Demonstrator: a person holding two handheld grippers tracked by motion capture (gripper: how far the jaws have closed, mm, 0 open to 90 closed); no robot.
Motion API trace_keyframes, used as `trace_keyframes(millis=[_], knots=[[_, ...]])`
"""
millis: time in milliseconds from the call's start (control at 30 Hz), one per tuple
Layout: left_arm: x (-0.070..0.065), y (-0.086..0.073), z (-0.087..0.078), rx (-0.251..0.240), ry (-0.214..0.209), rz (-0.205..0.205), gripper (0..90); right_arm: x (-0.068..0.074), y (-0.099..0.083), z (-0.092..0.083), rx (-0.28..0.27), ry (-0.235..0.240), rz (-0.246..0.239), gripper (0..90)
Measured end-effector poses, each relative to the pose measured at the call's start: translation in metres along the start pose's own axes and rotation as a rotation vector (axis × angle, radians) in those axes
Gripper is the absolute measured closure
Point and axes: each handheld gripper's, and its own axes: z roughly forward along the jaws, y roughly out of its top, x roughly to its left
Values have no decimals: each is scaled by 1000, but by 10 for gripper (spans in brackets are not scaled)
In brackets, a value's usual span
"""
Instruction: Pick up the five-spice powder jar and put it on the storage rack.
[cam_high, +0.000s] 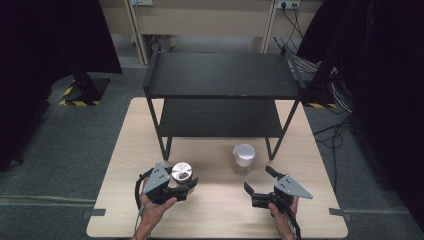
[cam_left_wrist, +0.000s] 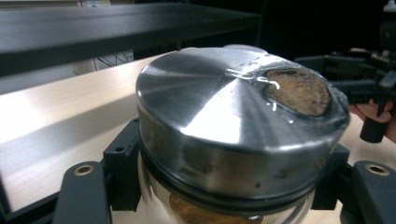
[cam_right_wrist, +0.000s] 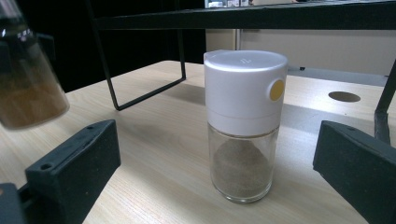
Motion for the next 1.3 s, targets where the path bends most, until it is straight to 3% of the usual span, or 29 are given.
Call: trace_keyframes(millis=[400, 667, 1300], knots=[[10, 29, 0, -8, -7, -5, 303, 0, 0, 0, 1, 2, 1, 9], [15, 63, 1, -26, -32, -1, 303, 0, 0, 0, 0, 1, 2, 9], [29, 132, 3, 9, -74, -18, 303, 0, 0, 1, 2, 4, 1, 9]])
